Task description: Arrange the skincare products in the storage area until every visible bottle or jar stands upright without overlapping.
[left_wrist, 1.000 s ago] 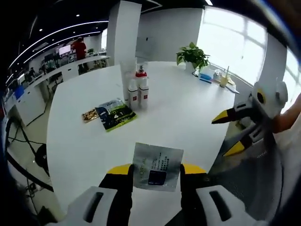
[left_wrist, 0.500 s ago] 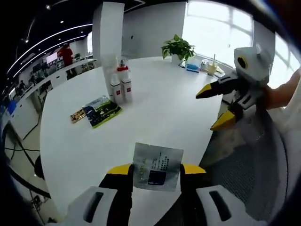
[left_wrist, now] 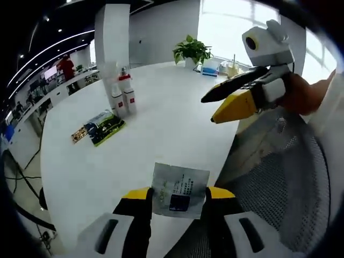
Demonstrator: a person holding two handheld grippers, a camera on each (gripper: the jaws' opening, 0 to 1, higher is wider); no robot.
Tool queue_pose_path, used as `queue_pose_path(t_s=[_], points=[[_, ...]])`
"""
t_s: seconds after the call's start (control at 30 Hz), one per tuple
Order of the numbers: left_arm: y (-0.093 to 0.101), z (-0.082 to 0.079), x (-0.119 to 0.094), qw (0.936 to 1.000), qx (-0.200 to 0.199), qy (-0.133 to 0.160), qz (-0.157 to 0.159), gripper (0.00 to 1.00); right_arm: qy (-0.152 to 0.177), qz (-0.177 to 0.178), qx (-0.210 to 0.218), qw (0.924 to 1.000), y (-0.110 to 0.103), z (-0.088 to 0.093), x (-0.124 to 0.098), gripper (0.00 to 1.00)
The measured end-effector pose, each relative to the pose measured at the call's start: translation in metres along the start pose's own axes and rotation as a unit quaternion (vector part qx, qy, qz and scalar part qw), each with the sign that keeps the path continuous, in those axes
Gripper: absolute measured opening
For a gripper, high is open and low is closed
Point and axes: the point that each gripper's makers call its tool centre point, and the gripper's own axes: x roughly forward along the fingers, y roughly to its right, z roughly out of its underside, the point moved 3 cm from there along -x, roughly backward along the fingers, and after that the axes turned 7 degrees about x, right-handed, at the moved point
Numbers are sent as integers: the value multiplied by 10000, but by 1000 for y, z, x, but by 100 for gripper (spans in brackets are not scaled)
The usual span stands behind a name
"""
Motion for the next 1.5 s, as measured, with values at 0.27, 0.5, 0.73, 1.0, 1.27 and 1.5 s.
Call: queue_pose_path(t_s=[0.27, 0.5, 0.73, 1.0, 1.27, 1.5], points=[[3, 1, 0, 9999, 128, -47, -9, 41, -141, -314, -127, 9993, -13, 4, 7, 60], [10, -4, -1, 9988, 482, 16, -13, 41, -237, -550, 628, 9962, -11, 5, 11, 60], [15, -5, 2, 9956, 934, 73, 16, 40, -387, -728, 825, 9932, -18, 10, 16, 59], [30, -8, 7, 9805, 1966, 5, 11, 40, -880, -1152, 1402, 9795, -24, 22, 21, 53], [31, -11, 6, 9784, 2066, 69, -8, 40, -997, -1269, 1479, 9757, -30, 25, 20, 47], [37, -15, 5, 9735, 2279, 182, -4, 40, -1136, -1315, 1480, 9736, -32, 30, 21, 42]])
